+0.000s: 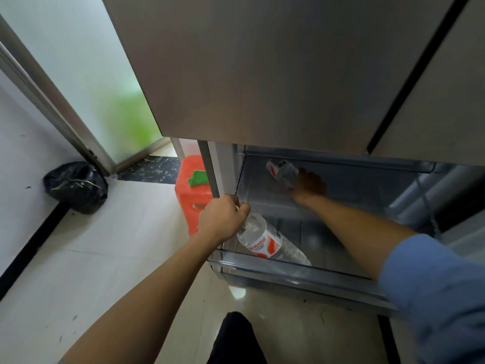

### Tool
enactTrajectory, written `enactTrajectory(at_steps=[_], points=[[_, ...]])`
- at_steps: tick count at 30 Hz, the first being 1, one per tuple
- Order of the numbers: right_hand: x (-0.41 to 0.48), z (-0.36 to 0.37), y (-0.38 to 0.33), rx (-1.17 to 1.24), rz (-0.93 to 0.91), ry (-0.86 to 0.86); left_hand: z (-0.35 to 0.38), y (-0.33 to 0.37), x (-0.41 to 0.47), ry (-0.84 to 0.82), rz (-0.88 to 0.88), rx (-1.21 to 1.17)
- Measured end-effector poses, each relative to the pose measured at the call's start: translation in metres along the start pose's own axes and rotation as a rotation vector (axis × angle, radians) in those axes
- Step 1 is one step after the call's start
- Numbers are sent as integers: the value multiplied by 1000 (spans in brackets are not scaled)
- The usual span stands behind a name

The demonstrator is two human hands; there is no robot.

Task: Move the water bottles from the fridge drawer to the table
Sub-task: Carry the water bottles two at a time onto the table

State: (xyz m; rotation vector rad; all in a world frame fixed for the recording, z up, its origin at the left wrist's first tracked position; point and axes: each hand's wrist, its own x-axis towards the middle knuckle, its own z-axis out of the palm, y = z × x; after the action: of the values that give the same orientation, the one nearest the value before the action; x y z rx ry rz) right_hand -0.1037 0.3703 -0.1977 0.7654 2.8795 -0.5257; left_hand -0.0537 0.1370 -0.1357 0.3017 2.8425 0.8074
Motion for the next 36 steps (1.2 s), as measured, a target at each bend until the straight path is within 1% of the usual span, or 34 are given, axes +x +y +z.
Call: enactTrajectory(at_steps=[3, 8, 12, 14, 16, 17, 18, 20, 21, 22, 23, 25, 27, 28, 33, 36], points=[[-10, -2, 14, -26, -26, -65, 0, -1, -1, -3, -8, 12], [-48, -23, 72, -127, -65, -225, -2, 1, -3, -12, -26, 15], [-83, -35, 117, -214, -32, -380, -2, 2, -5, -12, -30, -1], [-94, -45, 123, -270, 2, -492, -1, 3, -6, -22, -31, -1], [-97, -53, 117, -286, -5, -535, -1, 4, -8, -12, -34, 0], [-96, -55, 109, -278, -33, -497, -2, 4, -9, -2, -31, -5], [-93, -55, 98, -277, -65, -412, -2, 4, -9, -2, -34, -8], [-80, -53, 69, -301, -129, -193, -4, 6, -10, -22, -32, -11], [-71, -50, 53, -317, -165, -119, -5, 5, -9, -41, -31, -17], [-63, -46, 38, -346, -197, -85, -5, 4, -8, -69, -38, -22], [-55, -42, 24, -390, -210, -82, -5, 3, -7, -90, -36, -35], [-42, -30, 7, -477, -171, -129, -5, -2, -3, -131, -38, -60], [-34, -18, 2, -550, -129, -169, -5, -5, 2, -164, -24, -59], [-32, -15, 3, -556, -130, -163, -5, -6, 4, -176, -19, -54], [-37, -42, 14, -431, -136, -97, -8, -8, 16, -202, 4, -44], [-57, -70, 28, -397, -161, 10, -13, -1, 19, -220, 11, -13]])
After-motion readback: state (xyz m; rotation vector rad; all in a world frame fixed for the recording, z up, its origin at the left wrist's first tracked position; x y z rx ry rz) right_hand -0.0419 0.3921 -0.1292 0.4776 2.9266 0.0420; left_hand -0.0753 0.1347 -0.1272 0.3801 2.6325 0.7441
